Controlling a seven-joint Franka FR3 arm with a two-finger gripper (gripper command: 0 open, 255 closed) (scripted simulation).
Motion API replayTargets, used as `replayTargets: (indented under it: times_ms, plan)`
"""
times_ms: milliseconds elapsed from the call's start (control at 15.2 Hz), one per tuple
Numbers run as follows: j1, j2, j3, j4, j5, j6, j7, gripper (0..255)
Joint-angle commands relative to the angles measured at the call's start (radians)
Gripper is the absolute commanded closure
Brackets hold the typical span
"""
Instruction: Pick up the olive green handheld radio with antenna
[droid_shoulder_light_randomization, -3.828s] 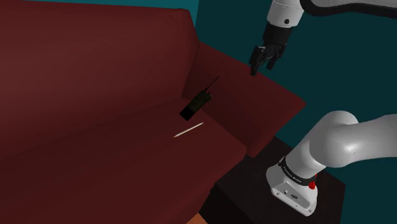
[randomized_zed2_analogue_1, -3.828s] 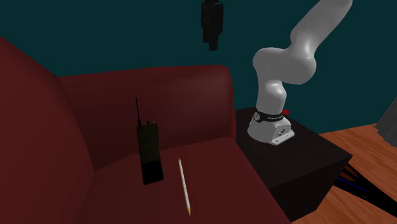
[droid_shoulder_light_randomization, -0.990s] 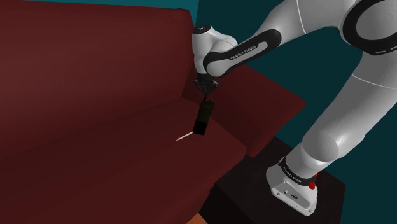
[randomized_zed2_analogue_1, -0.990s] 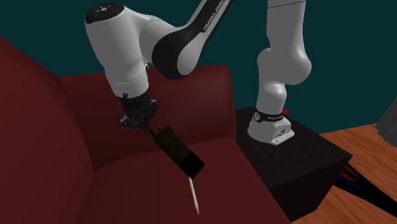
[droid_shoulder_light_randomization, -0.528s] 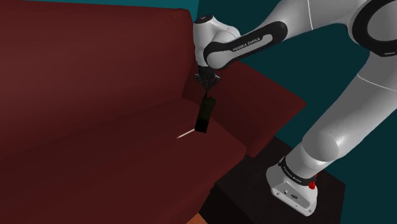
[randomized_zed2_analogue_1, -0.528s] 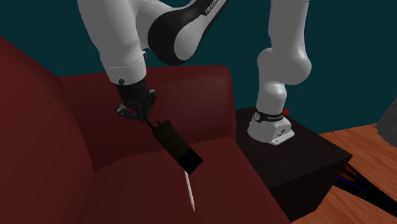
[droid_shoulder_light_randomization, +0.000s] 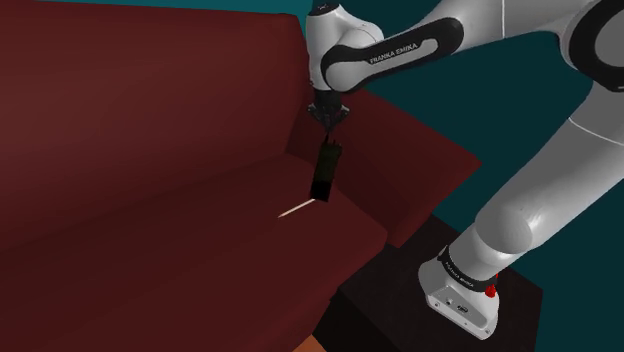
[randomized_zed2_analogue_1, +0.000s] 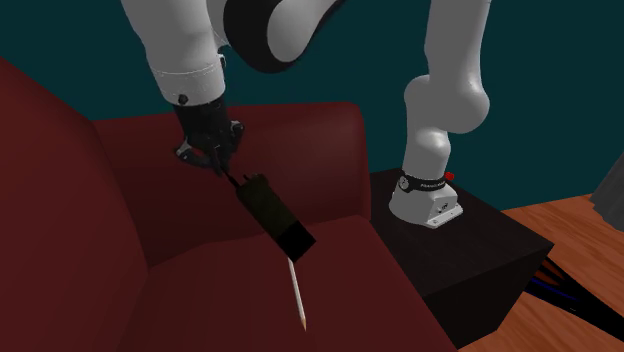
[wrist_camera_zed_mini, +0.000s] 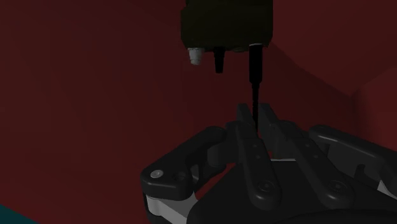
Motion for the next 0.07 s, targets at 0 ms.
replayTargets:
  times_ms: [0]
  plan:
    - [-0.001,-0.006,-0.001,0.0,0.004,-0.005,-0.005,255]
